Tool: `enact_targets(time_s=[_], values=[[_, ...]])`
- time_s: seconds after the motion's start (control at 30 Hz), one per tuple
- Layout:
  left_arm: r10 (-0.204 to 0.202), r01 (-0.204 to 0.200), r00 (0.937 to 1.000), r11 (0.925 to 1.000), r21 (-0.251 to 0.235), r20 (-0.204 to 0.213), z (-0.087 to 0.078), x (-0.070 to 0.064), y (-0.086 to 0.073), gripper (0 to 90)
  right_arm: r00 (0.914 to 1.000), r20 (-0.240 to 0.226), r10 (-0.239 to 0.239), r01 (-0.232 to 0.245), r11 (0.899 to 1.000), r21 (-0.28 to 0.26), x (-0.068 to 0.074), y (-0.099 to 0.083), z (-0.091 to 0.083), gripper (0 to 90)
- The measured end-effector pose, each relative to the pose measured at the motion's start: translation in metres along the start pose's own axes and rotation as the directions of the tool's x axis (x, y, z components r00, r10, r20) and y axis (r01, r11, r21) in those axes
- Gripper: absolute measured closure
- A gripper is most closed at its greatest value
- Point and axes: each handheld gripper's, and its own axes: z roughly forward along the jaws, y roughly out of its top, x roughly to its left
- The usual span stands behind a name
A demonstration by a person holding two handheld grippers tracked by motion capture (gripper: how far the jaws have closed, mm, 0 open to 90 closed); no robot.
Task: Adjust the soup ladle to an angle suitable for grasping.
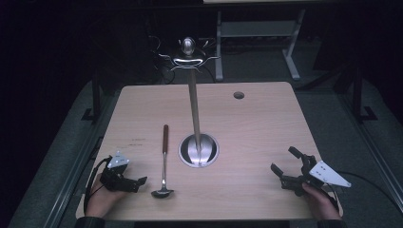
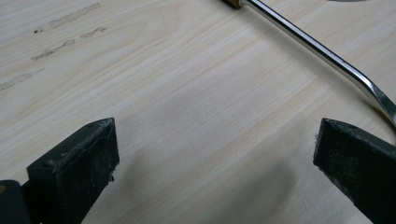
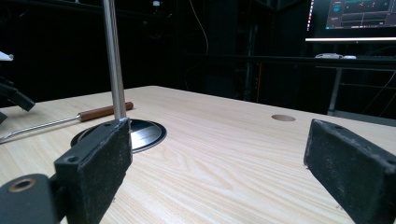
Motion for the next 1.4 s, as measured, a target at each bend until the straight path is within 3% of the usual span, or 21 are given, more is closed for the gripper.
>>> enact_targets(time_s=[0.1, 0.37, 0.4, 0.53, 0.6, 0.7, 0.73, 0.83, 0.97, 1.07, 1.4], values=[[-0.009, 0.009, 1.0, 0.9999, 0.008, 0.001, -0.001, 0.002, -0.001, 0.0, 1.0, 0.0, -0.003, 0.003, 1.0, -0.001, 0.0, 0.0, 0.0, 7.2], [-0.039, 0.04, 0.9988, 0.9987, -0.033, 0.03, -0.012, -0.004, 0.006, 17.9, 1.0, -0.004, -0.002, 0.002, 1.0, -0.001, 0.0, 0.0, 0.0, 7.2], [-0.024, 0.025, 0.9992, 0.9989, -0.04, 0.034, -0.015, -0.006, 0.007, 24.8, 1.0, -0.004, -0.005, 0.005, 1.0, -0.002, 0.0, 0.0, 0.0, 7.2], [-0.035, 0.036, 0.9991, 0.9975, -0.061, 0.026, -0.018, -0.011, 0.012, 48.0, 1.0, -0.001, -0.003, 0.003, 1.0, -0.001, 0.0, 0.0, 0.0, 7.2], [-0.043, 0.044, 0.9989, 0.9977, -0.052, 0.019, -0.017, -0.012, 0.015, 51.5, 1.0, 0.0, -0.002, 0.002, 1.0, -0.001, 0.0, 0.0, 0.0, 7.2], [-0.05, 0.051, 0.998, 0.9973, -0.052, 0.038, -0.017, -0.012, 0.022, 69.6, 1.0, -0.003, -0.005, 0.005, 1.0, 0.0, 0.0, 0.0, 0.0, 7.2], [-0.037, 0.04, 0.9982, 0.9978, -0.053, 0.048, -0.018, -0.013, 0.026, 79.7, 1.0, -0.005, 0.001, -0.001, 1.0, 0.001, 0.0, 0.0, 0.0, 7.2], [-0.033, 0.037, 0.9959, 0.9982, -0.047, 0.084, -0.014, -0.014, 0.029, 87.8, 1.0, -0.002, -0.002, 0.002, 1.0, 0.0, 0.0, 0.0, 0.0, 7.2], [-0.002, 0.005, 0.9926, 0.9997, -0.026, 0.122, -0.008, -0.02, 0.032, 90.0, 1.0, -0.006, -0.007, 0.007, 1.0, 0.003, 0.0, 0.0, 0.001, 7.2], [0.019, -0.018, 0.9859, 0.9998, -0.012, 0.166, -0.002, -0.029, 0.036, 90.0, 1.0, -0.004, -0.004, 0.004, 1.0, 0.002, 0.0, 0.0, 0.0, 7.2], [0.058, -0.065, 0.9705, 0.9976, 0.023, 0.234, 0.015, -0.05, 0.047, 90.0, 1.0, -0.005, -0.005, 0.005, 1.0, 0.002, 0.0, 0.0, 0.001, 7.2]])
